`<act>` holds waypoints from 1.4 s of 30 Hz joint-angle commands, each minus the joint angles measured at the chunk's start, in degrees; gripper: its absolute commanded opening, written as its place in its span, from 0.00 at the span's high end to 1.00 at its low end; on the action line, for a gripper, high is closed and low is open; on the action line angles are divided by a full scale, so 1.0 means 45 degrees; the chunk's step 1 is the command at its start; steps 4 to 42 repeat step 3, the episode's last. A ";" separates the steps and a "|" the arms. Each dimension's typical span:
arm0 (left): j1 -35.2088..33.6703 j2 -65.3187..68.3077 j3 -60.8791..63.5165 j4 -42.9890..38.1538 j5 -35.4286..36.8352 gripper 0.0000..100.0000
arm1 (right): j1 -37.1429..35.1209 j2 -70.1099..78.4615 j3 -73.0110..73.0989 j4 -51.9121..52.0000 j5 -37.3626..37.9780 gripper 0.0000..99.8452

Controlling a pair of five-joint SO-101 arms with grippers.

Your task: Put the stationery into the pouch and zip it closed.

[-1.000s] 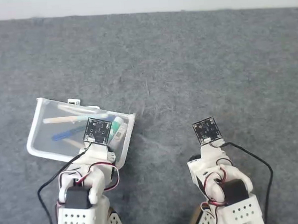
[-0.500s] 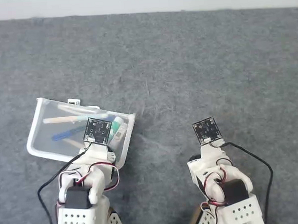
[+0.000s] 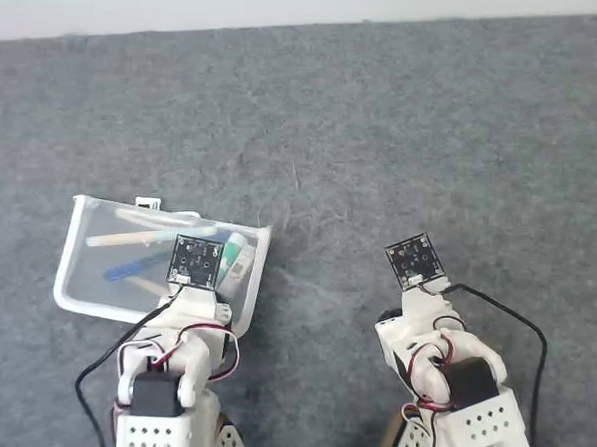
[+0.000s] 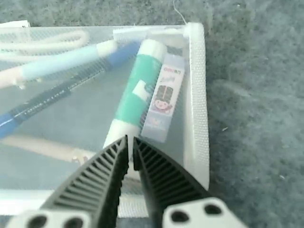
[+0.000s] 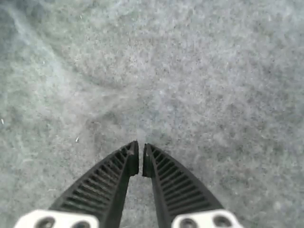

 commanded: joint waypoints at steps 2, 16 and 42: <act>-0.0078 -0.0195 -0.0186 0.0078 -0.0176 0.99 | 0.0029 -0.0166 0.0274 0.0107 0.0156 0.98; -0.0078 -0.0195 -0.0186 0.0078 -0.0176 0.99 | 0.0029 -0.0166 0.0274 0.0107 0.0156 0.98; -0.0078 -0.0195 -0.0186 0.0078 -0.0176 0.99 | 0.0029 -0.0166 0.0274 0.0107 0.0156 0.98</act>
